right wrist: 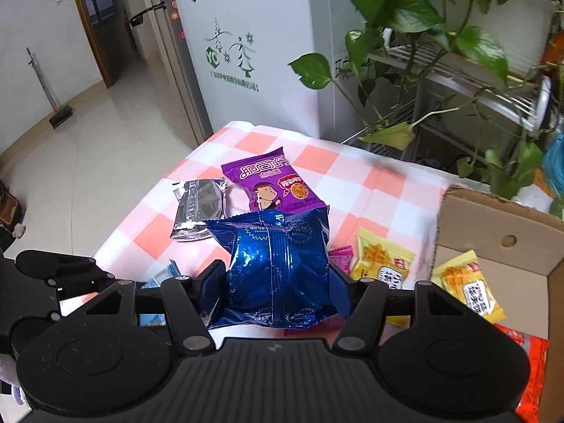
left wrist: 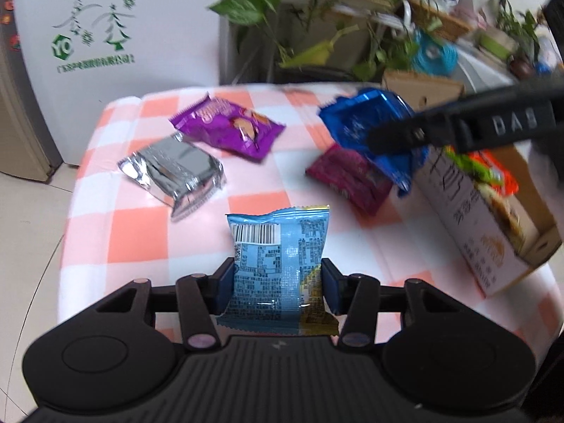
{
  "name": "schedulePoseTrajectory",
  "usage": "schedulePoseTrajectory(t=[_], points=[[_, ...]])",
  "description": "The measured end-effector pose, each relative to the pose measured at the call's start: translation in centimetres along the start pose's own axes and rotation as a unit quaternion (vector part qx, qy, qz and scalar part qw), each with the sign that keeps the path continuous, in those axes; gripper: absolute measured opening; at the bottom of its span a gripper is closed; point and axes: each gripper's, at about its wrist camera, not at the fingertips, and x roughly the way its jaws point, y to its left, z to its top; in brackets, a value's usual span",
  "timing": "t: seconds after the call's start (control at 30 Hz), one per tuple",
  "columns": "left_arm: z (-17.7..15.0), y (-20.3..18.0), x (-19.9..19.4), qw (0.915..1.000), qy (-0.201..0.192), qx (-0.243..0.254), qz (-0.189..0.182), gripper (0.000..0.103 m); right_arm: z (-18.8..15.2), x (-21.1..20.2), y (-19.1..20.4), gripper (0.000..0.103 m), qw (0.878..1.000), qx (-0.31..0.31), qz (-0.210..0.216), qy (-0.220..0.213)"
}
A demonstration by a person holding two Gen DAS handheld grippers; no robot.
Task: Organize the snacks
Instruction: 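Carry light-blue bag with left tool while right tool carries dark-blue bag to box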
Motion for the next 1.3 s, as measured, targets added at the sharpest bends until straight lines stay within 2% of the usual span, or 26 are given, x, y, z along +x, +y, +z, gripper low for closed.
schedulePoseTrajectory(t=[0.23, 0.5, 0.73, 1.03, 1.3], points=[[1.0, 0.1, -2.1, 0.9964, -0.057, -0.063, 0.006, 0.049, -0.1, -2.1, -0.8, 0.068, 0.999, 0.037, -0.011, -0.029], [0.5, -0.8, -2.7, 0.9922, -0.076, -0.099, 0.01, 0.049, 0.2, -2.0, -1.9, 0.068, 0.997, 0.05, -0.04, -0.033], [0.8, -3.1, -3.3, 0.9917, -0.085, -0.097, 0.001, 0.049, 0.6, -3.5, -2.8, 0.068, 0.997, 0.049, -0.037, -0.054], [3.0, -7.5, -3.6, 0.9912, -0.1, -0.077, -0.039, 0.049, 1.1, -6.2, -6.3, 0.069, 0.993, 0.068, -0.036, -0.085], [4.6, -12.3, -2.9, 0.9909, -0.101, -0.047, -0.076, 0.049, 0.8, -8.0, -9.5, 0.069, 0.987, 0.101, -0.065, -0.106]])
